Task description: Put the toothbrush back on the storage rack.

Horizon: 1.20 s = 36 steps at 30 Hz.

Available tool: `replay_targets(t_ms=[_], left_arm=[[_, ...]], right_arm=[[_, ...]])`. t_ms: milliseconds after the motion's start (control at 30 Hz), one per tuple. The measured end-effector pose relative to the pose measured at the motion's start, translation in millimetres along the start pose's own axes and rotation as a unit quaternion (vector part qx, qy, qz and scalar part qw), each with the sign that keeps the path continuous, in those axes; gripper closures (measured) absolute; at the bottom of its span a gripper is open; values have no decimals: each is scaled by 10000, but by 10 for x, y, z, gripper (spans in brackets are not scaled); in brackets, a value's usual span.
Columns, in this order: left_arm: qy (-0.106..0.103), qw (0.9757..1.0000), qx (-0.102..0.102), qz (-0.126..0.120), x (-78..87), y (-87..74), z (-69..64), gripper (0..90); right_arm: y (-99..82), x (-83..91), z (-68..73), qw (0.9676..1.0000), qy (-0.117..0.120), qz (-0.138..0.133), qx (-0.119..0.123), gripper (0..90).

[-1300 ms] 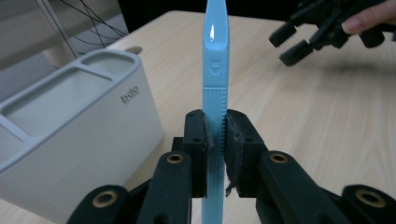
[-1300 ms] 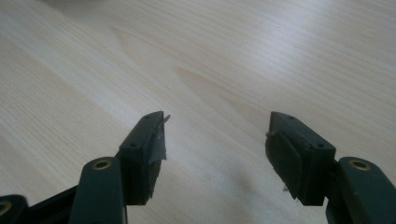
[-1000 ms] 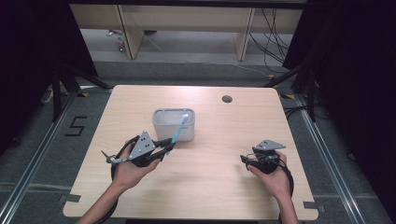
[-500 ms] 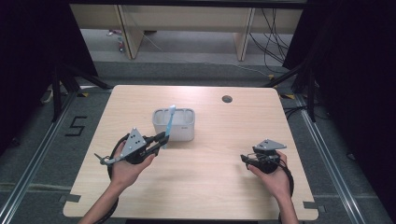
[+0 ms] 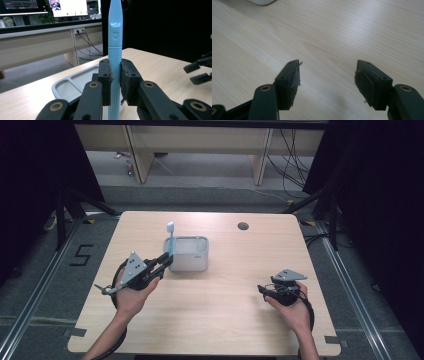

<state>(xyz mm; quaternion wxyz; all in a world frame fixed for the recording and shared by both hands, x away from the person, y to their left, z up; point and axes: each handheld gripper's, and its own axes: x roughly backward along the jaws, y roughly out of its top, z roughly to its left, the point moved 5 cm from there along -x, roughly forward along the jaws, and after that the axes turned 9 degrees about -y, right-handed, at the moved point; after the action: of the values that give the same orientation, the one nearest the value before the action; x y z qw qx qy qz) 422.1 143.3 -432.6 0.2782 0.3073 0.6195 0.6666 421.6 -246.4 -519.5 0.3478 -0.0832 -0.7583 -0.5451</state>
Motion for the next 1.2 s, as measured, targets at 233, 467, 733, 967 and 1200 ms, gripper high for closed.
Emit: replay_targets(t_ms=[233, 467, 733, 967, 1200], left_arm=[[91, 9998, -71, -143, -19, 22, 82, 788], [176, 9992, 73, -345, -39, 31, 169, 788], [212, 9986, 186, -449, -58, 39, 242, 788], [222, 9984, 206, -474, -73, 40, 297, 788], [270, 9982, 207, -503, -96, 52, 327, 788]], right_arm=[[8, 4, -3, 10000, -44, -52, -40, 368], [10, 9, -6, 10000, -45, -58, -38, 367], [10, 15, 2, 9999, -32, -22, -112, 367], [10, 9, -10, 9999, -51, -94, -50, 367], [14, 8, -8, 9999, -64, -102, -44, 367]])
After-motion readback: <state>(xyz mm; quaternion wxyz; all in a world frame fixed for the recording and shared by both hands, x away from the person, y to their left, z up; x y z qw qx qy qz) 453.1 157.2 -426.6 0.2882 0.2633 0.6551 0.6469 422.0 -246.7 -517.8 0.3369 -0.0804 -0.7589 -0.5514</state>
